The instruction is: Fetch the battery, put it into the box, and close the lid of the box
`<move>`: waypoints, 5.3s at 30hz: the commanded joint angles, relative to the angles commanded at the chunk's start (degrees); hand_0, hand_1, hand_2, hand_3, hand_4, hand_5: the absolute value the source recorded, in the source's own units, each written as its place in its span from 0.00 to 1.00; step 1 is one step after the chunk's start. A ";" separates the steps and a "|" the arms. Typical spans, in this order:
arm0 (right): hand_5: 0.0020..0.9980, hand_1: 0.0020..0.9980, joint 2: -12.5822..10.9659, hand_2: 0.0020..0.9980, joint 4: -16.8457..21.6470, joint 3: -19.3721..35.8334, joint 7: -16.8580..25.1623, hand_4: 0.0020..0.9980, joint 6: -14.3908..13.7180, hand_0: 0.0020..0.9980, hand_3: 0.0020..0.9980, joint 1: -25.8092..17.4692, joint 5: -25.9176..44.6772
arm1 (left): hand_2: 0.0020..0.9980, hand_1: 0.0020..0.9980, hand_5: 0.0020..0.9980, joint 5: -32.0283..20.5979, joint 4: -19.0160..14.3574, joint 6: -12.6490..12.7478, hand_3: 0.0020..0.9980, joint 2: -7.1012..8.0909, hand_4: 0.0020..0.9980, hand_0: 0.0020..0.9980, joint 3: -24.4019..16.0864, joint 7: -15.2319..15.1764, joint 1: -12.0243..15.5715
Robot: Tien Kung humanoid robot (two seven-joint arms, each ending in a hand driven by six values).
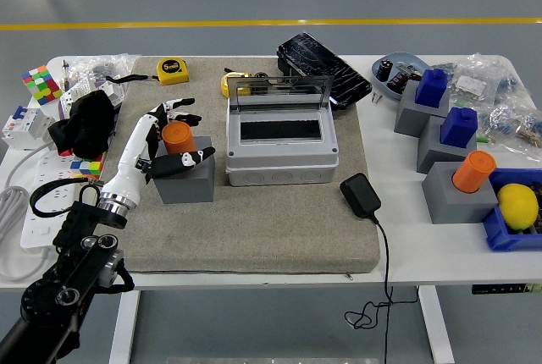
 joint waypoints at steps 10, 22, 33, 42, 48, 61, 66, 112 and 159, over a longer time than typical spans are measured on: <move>0.73 0.72 -0.02 0.73 0.00 -0.18 -0.08 1.00 0.06 0.77 0.74 0.00 -0.13 | 0.46 0.46 0.00 -4.47 1.47 -0.55 0.66 0.00 1.00 0.52 1.07 -0.54 -0.85; 0.72 0.72 -0.07 0.73 0.00 -0.36 -0.18 1.00 0.11 0.77 0.74 0.06 -0.53 | 0.38 0.34 0.00 -5.73 3.35 0.01 0.51 0.00 0.82 0.22 1.44 -1.71 -1.89; 0.72 0.72 0.03 0.73 0.00 -0.23 -0.28 1.00 0.16 0.77 0.74 -0.09 -1.00 | 0.31 0.22 0.00 -5.74 4.88 0.92 0.40 0.00 0.74 0.09 2.25 -3.56 -2.31; 0.72 0.72 0.07 0.73 0.00 -0.28 -0.22 1.00 0.16 0.77 0.74 -0.17 -0.85 | 0.21 0.08 0.00 -6.57 4.16 1.24 0.24 0.00 0.63 0.01 3.57 -6.71 -2.15; 0.72 0.72 0.16 0.73 0.00 -0.10 -0.21 1.00 0.13 0.77 0.74 -0.26 -0.87 | 0.20 0.07 0.00 -6.77 2.42 1.21 0.23 0.00 0.61 0.01 4.09 -7.67 -1.75; 0.72 0.72 0.17 0.73 0.00 -0.15 -0.10 1.00 -0.03 0.77 0.74 -0.14 -0.39 | 0.20 0.07 0.00 10.39 -5.33 1.59 0.23 0.21 0.61 0.01 12.35 -0.39 -9.88; 0.72 0.72 0.20 0.73 0.00 -0.20 -0.18 1.00 -0.05 0.77 0.74 -0.11 -0.49 | 0.21 0.07 0.00 18.49 -4.36 1.87 0.23 0.43 0.64 0.01 18.96 3.06 -16.78; 0.71 0.72 0.04 0.73 0.00 -1.05 -0.48 1.00 0.01 0.77 0.74 0.18 -1.02 | 0.56 0.54 0.07 35.02 9.98 7.33 0.66 0.00 1.00 0.39 29.18 7.66 -28.84; 0.71 0.72 -0.20 0.73 0.00 -0.69 -0.26 1.00 0.06 0.77 0.74 -0.83 -0.87 | 0.72 0.74 0.42 27.35 -4.05 0.05 0.79 0.00 1.00 0.73 26.30 23.86 -21.92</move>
